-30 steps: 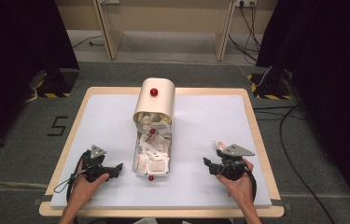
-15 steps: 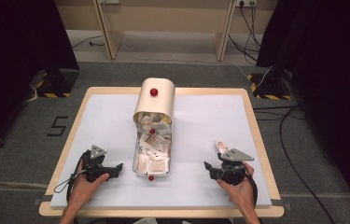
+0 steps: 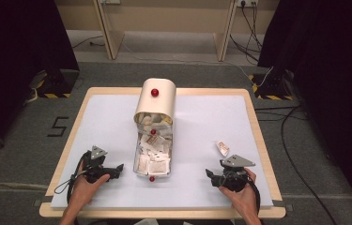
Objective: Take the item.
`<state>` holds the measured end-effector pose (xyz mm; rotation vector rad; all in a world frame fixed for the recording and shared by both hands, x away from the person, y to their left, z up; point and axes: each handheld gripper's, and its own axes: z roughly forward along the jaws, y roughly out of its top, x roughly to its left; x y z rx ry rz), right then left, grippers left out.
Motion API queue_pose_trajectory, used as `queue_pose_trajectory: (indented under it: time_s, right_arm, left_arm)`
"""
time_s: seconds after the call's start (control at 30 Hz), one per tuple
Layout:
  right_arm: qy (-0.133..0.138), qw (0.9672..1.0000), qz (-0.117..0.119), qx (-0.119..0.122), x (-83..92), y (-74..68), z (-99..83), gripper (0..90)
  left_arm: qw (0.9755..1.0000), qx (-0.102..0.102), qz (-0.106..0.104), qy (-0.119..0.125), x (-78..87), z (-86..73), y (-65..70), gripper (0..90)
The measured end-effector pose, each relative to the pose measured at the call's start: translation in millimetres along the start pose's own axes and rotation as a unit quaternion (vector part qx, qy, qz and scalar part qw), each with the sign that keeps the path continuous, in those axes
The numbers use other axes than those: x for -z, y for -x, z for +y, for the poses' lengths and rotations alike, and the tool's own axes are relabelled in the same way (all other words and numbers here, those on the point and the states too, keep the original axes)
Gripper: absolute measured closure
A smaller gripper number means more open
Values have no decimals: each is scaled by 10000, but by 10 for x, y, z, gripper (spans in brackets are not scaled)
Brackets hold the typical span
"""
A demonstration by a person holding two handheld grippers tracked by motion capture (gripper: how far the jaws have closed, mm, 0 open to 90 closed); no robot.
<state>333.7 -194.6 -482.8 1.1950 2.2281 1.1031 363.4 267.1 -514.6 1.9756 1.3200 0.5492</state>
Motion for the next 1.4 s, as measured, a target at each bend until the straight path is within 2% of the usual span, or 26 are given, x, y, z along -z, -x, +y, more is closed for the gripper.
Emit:
queue_pose_trajectory:
  time_s: [0.43,0.63,0.87,1.07,1.4]
  right_arm:
    - [-271,9996,-26,-44,63,-2,-149,306]
    - [-394,9991,-104,76,118,-4,-219,304]
    - [-551,9984,-86,-7,172,27,-337,297]
    - [-565,9982,-114,140,173,8,-349,289]
    - [-568,9982,-130,162,171,3,-351,287]
  left_arm:
    - [10000,0,1,1,0,0,1,1]
    - [10000,-2,-6,-3,0,0,0,1]
    - [10000,-6,-3,-3,0,0,1,1]
    - [10000,-6,3,-4,0,0,2,1]
    - [10000,-7,-3,-5,0,0,1,0]
